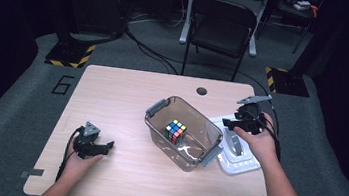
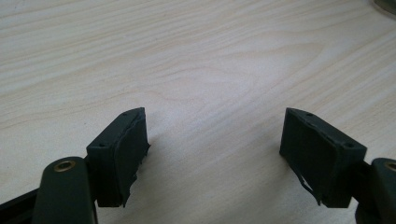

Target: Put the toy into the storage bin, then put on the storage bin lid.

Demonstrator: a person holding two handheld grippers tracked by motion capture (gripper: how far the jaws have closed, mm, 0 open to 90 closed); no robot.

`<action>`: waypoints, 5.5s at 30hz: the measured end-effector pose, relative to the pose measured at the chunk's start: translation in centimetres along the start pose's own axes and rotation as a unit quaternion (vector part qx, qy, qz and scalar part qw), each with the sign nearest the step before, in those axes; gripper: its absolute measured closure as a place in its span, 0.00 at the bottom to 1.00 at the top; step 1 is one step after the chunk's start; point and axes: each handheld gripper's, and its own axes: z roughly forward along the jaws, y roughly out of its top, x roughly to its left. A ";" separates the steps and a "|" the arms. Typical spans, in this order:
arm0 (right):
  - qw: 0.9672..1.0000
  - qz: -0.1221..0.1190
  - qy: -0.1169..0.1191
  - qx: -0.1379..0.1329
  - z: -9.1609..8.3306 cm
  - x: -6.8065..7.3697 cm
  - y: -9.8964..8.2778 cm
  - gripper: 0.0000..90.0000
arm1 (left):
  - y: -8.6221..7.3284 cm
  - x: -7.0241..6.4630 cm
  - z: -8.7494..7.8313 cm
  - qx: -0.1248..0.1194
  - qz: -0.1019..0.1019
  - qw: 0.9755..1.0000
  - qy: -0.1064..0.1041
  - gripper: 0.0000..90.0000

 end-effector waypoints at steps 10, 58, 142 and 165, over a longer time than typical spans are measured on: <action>1.000 0.018 -0.025 -0.001 0.6 -1.1 -1.1 0.45 | 0.0 0.0 0.0 0.000 0.000 1.000 0.000 0.25; 0.995 0.065 -0.071 0.032 5.5 -3.4 -6.3 0.47 | 0.0 0.0 0.0 0.000 0.000 1.000 0.000 0.25; 0.994 0.054 -0.063 0.065 5.2 -3.6 -5.6 0.74 | 0.0 0.0 -0.1 0.001 0.001 1.000 0.000 0.25; 0.996 0.040 -0.070 0.048 1.1 -4.3 -2.6 0.74 | 0.0 0.0 -0.1 0.001 0.001 1.000 0.000 0.25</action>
